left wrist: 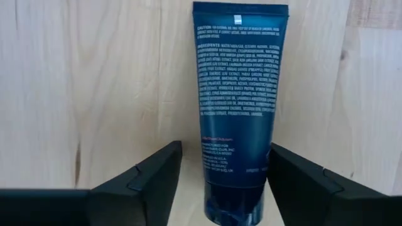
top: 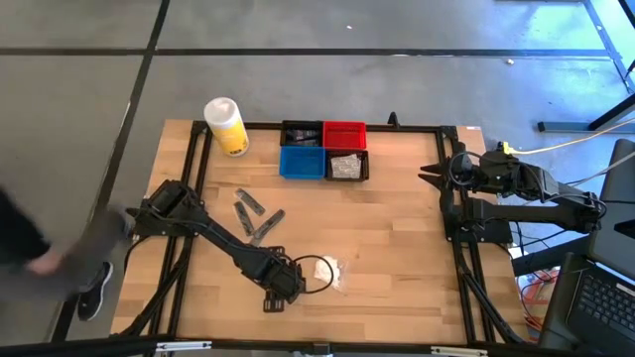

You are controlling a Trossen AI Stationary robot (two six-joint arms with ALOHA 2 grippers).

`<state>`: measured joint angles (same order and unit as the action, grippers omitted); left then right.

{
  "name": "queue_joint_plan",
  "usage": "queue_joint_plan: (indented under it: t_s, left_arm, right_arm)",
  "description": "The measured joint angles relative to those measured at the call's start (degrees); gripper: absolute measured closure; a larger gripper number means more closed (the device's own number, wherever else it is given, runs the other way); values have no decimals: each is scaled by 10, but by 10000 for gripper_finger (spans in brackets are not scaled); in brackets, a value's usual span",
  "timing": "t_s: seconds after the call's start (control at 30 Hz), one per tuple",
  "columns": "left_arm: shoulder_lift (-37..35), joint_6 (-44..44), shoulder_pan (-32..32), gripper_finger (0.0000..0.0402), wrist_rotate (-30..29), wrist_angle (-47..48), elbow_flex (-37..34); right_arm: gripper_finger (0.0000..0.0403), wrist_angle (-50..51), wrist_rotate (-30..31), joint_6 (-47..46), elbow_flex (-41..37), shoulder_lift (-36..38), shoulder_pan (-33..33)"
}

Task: Pick & Place Travel size toiletries
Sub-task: Put the shave cream into the top black bin

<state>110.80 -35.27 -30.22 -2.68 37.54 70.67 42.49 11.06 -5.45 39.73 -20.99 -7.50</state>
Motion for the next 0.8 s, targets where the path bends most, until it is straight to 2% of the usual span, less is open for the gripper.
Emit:
queue_joint_plan:
  t_s: [0.4, 0.6, 0.8]
  left_arm:
    - [-2, 20, 15, 212, 21, 1, 0]
    - [-3, 35, 20, 228, 41, 4, 0]
    - [-11, 41, 24, 239, 53, 48, -1]
  right_arm:
    - [311, 0, 0, 0, 0, 0, 0]
    - [298, 0, 0, 0, 0, 0, 0]
    - [283, 0, 0, 0, 0, 0, 0]
